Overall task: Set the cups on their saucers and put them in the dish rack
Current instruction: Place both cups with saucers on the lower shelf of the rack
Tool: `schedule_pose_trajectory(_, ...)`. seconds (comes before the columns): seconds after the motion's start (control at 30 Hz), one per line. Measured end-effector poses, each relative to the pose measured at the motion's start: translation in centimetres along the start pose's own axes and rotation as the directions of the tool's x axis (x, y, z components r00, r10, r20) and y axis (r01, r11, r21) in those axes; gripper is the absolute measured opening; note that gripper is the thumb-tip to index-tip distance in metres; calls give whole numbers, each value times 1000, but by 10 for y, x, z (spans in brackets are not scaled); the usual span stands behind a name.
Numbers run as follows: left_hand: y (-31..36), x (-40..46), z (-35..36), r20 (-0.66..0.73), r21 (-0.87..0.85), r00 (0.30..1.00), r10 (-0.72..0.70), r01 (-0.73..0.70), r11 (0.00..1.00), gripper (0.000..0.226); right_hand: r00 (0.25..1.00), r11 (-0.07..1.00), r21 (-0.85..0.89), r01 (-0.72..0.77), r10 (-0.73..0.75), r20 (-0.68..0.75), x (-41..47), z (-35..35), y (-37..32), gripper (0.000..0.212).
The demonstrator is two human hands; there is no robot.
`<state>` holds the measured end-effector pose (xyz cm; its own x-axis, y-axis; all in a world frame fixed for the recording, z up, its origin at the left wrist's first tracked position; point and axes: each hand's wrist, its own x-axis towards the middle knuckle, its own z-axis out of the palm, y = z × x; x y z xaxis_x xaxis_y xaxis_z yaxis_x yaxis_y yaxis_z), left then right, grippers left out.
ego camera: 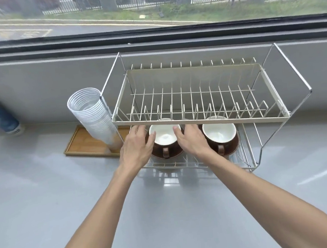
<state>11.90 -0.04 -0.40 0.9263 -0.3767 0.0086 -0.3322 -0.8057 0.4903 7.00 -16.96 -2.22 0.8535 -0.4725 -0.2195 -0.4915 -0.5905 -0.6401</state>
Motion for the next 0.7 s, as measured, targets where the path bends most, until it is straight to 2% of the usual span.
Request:
schedule_pose_trajectory(0.17, -3, 15, 18, 40, -144, 991, -127, 132, 981, 45, 999, 994, 101, -43, 40, 23, 6, 12, 5, 55)
schedule_pose_trajectory(0.33, -2, 18, 25, 125, -331, 964, -234, 263, 906, 47, 996, 979, 190, -75, 67, 52, 11, 18, 11, 49)
schedule_pose_trajectory(0.5, -2, 13, 29, 138, -407, 958, -251, 286, 868, 44, 994, 971, 227, -77, 59, 87, 11, 14, 13, 46)
schedule_pose_trajectory(0.7, -5, 14, 32, 167, -393, 951, -260, 306, 867, 46, 997, 973, 225, -47, 31, 75, 7, 12, 16, 48)
